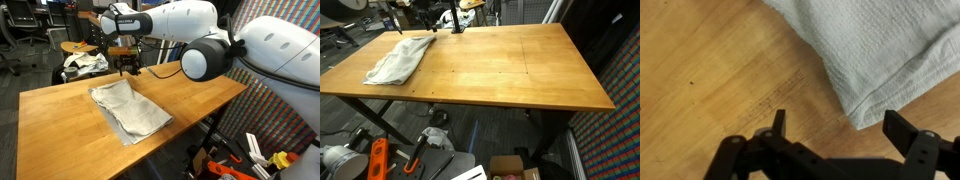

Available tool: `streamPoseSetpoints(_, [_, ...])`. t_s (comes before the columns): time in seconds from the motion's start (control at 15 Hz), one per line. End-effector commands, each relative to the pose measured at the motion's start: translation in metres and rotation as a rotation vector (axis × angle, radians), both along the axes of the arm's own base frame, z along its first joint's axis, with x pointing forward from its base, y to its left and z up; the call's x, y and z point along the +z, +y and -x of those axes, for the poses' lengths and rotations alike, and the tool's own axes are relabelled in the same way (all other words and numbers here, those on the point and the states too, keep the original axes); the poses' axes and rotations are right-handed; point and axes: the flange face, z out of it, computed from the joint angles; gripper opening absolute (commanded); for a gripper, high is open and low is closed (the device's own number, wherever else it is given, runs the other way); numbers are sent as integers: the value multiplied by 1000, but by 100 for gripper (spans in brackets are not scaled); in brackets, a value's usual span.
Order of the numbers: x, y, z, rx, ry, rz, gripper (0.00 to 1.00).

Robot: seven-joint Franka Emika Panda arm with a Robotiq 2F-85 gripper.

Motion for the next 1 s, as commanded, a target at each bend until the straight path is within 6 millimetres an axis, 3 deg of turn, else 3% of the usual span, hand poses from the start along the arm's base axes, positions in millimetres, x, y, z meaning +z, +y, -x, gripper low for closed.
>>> streamPoseSetpoints(0.0, [5, 3, 8, 188, 68, -26, 100])
streamPoseSetpoints(0.4, [8, -14, 3, 456, 61, -31, 100])
streamPoseSetpoints(0.93, [2, -63, -8, 486, -73, -64, 100])
